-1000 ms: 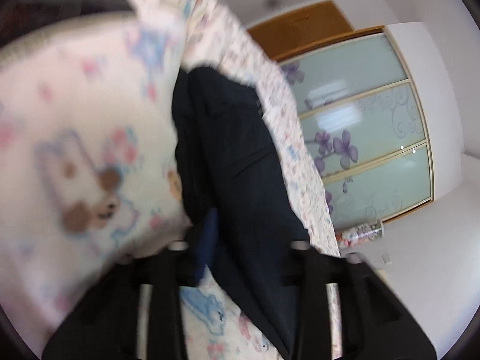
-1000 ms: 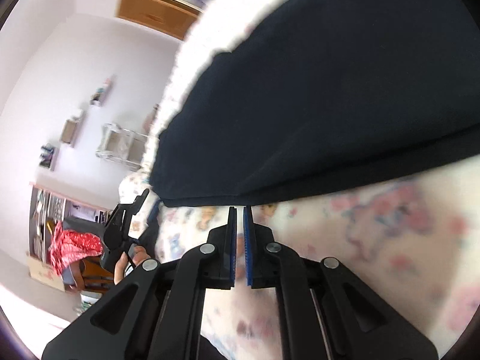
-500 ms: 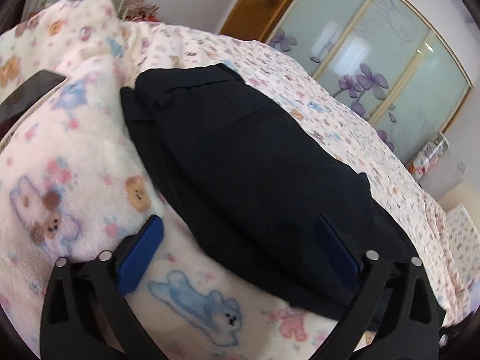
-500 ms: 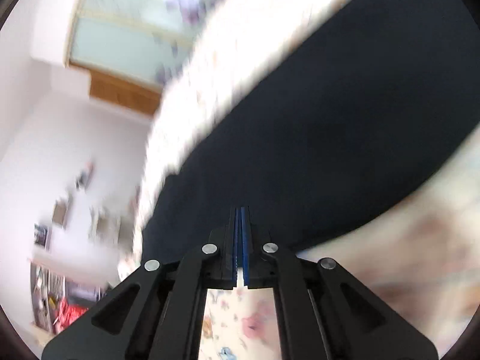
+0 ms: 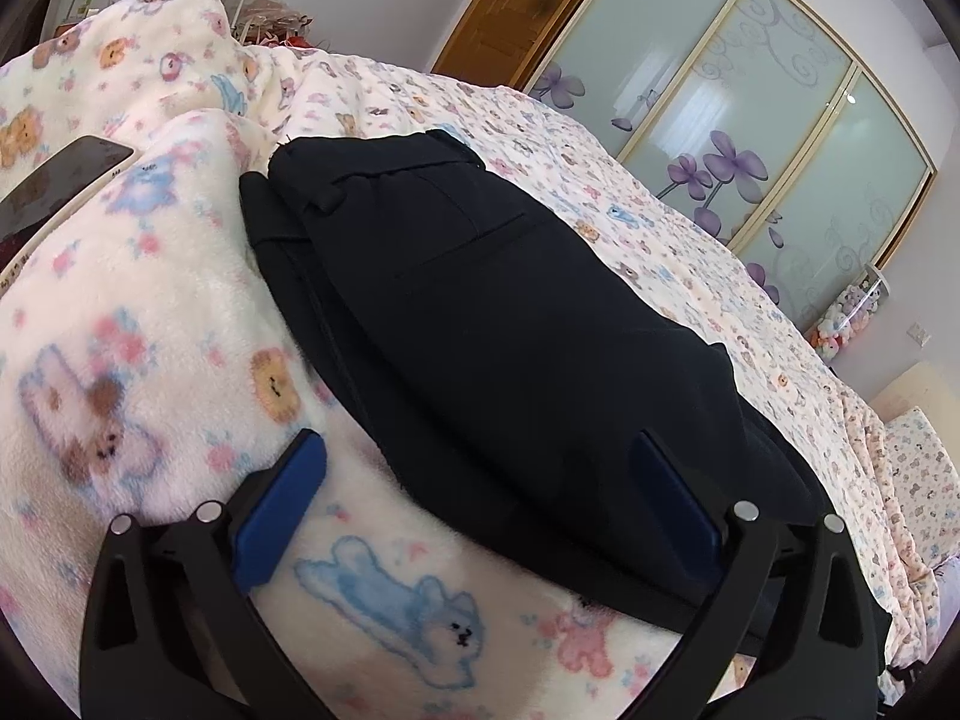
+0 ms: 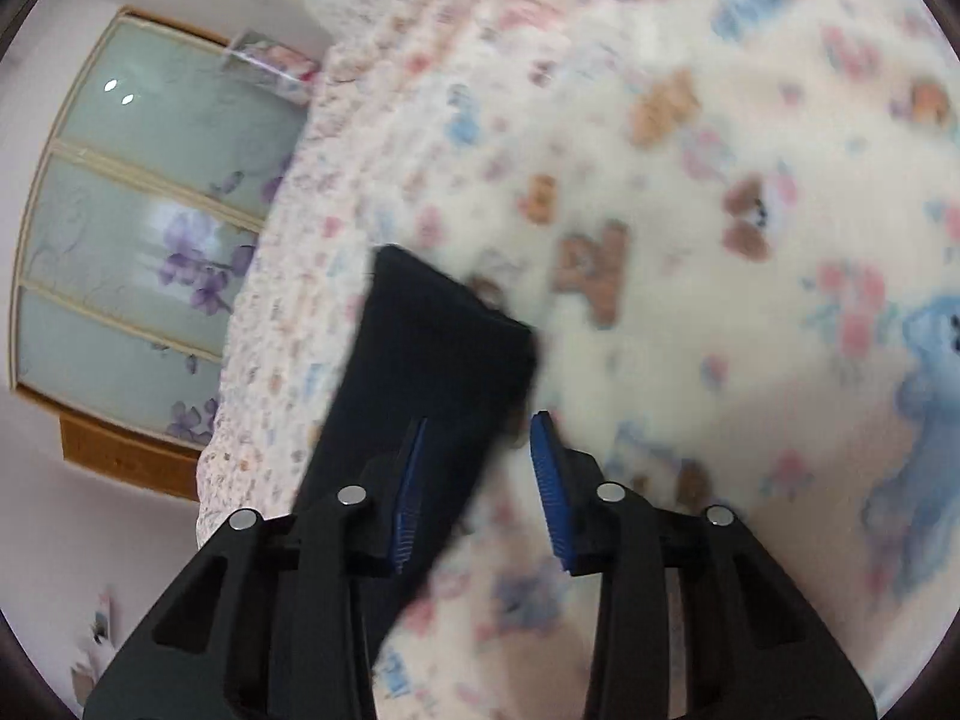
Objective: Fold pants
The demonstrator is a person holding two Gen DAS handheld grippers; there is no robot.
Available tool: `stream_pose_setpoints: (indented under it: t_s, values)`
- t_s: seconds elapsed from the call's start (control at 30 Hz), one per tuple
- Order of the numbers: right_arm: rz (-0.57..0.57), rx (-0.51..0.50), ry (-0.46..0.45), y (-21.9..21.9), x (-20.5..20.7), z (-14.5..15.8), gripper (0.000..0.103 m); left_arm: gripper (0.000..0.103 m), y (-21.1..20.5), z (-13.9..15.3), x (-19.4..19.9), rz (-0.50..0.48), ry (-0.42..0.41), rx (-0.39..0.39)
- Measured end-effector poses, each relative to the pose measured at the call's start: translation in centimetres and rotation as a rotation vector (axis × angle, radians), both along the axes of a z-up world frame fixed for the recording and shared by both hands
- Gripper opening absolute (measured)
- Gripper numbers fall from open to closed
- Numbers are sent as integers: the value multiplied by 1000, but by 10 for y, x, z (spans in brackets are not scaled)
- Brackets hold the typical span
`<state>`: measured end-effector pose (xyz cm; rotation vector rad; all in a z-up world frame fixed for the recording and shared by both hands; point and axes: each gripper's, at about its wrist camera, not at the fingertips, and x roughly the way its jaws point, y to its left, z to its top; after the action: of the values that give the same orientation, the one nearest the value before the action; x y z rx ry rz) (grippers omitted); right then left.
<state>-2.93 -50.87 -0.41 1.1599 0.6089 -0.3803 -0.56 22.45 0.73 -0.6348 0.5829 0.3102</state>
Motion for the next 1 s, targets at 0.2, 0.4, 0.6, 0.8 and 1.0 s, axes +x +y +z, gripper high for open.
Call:
stream_pose_setpoints:
  t_s: [0.2,0.4,0.6,0.8,1.0]
  values:
    - [8,-37,19,-15,13,-3,37,101,0,-1,-3,-4,-7,-1]
    - [8,-95,34,-29,4,-10,21,101,-1,-1,-4,-5,-8,-2]
    - [16,-134,-140,-20,-11,11,14,101,-1,0,-4,-5,-6,0]
    - [113,-202,-294,14,-1,56,13,101,0,0,-6,-6,-18,-8]
    - [349,-279,-415,112,43,113,13,101,0,1,-8,-6,-28,-15]
